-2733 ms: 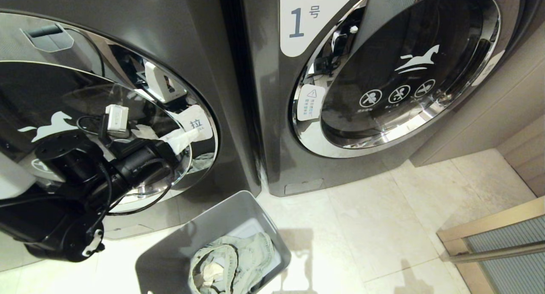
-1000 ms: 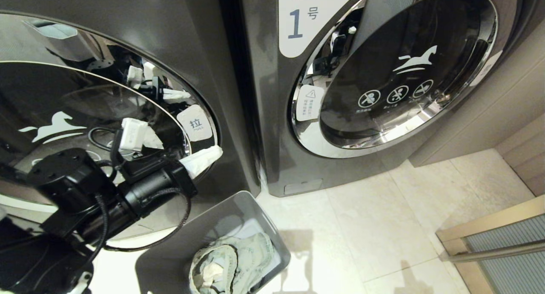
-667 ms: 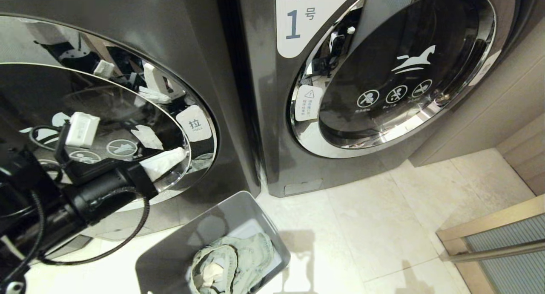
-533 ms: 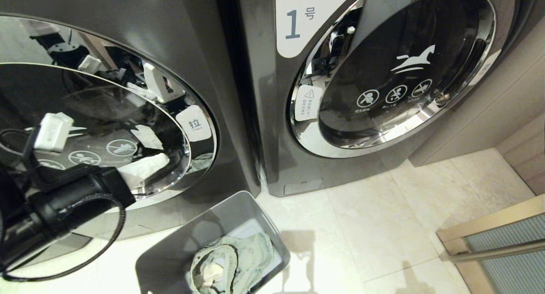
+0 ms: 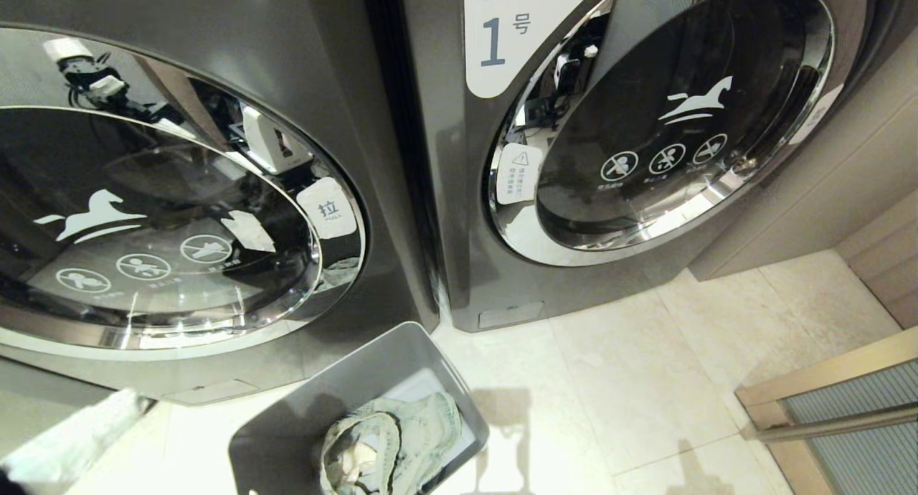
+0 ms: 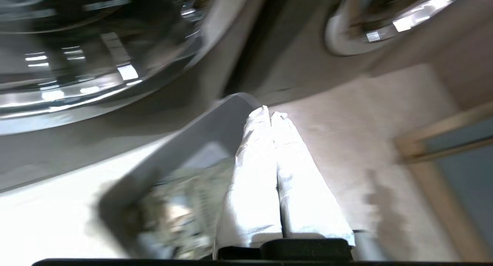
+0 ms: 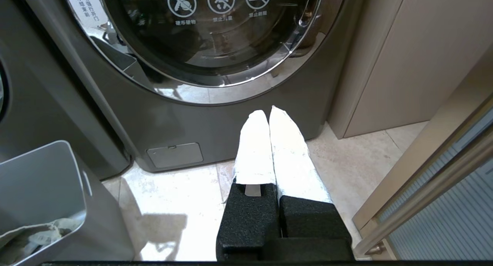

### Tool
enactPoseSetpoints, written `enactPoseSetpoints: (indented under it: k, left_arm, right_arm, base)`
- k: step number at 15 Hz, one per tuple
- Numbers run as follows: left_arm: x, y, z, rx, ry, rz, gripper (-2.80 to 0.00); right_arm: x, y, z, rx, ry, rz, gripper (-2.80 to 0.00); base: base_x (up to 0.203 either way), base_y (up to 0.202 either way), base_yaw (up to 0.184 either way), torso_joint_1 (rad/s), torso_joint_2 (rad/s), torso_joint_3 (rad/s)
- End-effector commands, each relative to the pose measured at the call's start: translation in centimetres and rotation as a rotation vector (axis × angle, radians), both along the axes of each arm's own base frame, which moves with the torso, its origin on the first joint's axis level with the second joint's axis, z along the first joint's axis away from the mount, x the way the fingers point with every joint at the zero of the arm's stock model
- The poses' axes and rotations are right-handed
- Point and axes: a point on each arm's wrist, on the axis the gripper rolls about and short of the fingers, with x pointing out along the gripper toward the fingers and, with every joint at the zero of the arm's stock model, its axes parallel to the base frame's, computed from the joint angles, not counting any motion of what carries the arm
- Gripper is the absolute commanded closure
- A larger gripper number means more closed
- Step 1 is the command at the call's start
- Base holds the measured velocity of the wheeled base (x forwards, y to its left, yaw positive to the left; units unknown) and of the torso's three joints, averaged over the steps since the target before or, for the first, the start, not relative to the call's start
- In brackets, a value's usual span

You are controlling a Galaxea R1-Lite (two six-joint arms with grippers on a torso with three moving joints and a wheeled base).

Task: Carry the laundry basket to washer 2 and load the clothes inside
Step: Open the lid of the washing machine

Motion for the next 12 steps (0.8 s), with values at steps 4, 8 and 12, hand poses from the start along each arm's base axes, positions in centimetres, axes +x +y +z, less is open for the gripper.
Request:
enactPoseSetpoints:
  k: [4,8,12]
  left_arm:
    - [-5.0,1.0,-6.0,0.173,0.057,0.246,0.0]
    - [-5.1,1.1,-7.8,0.216,0.216,0.29,0.0]
    - [-6.7,1.1,-7.9,0.197,0.029,0.333,0.0]
  right_arm:
    - [0.4,0.0,-1.1,0.0,0.039,0.0,0.0]
    - [0.4,0.0,-1.1,0.0,0.039,0.0,0.0]
    - [0.4,0.0,-1.1,0.0,0.039,0.0,0.0]
  base:
    - [0.0,0.0,0.0,0.0,0.0,0.0]
    - [0.0,0.0,0.0,0.0,0.0,0.0]
    - [0.0,0.0,0.0,0.0,0.0,0.0]
